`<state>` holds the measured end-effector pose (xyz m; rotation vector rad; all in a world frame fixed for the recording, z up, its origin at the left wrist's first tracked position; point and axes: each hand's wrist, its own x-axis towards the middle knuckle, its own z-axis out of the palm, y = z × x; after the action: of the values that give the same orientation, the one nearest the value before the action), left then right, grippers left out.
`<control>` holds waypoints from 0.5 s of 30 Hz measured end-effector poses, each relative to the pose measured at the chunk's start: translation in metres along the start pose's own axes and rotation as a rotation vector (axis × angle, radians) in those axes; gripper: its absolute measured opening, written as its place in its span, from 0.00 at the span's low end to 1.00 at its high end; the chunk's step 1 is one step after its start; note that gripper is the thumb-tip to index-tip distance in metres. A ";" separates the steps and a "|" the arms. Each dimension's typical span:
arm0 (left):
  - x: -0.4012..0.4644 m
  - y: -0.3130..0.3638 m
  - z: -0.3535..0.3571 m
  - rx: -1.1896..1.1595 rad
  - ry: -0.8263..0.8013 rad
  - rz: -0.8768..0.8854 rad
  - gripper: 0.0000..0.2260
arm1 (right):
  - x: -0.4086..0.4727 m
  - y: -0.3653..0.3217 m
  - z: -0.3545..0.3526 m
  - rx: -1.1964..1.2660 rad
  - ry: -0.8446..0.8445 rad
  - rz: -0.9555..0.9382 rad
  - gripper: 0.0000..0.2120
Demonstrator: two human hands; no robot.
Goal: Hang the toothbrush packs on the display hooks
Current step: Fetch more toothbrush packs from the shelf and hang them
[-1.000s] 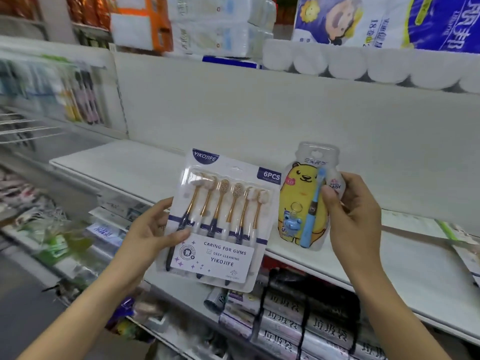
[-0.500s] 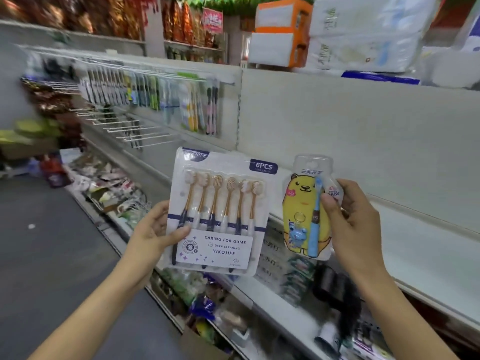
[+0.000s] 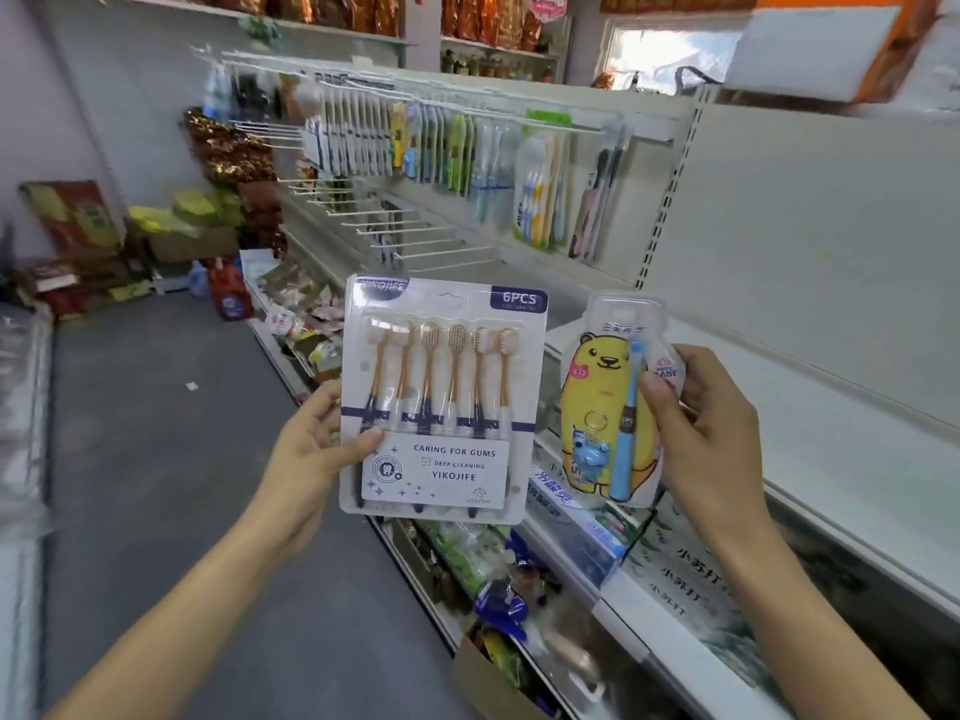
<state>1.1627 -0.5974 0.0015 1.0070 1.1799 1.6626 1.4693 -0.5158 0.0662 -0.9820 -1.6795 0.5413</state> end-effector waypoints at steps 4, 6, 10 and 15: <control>0.021 -0.005 -0.032 0.013 0.086 0.001 0.32 | 0.023 0.008 0.044 0.026 -0.063 -0.002 0.05; 0.036 -0.009 -0.046 0.015 0.110 0.007 0.25 | 0.038 0.013 0.066 0.040 -0.081 -0.006 0.05; 0.079 -0.016 -0.074 0.031 0.134 0.022 0.20 | 0.073 0.024 0.112 0.065 -0.097 -0.004 0.04; 0.145 -0.020 -0.105 0.002 0.156 0.041 0.21 | 0.126 0.048 0.161 0.085 -0.081 0.005 0.04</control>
<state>1.0216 -0.4880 -0.0223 0.9213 1.2695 1.7993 1.3225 -0.3668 0.0472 -0.9134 -1.7114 0.6579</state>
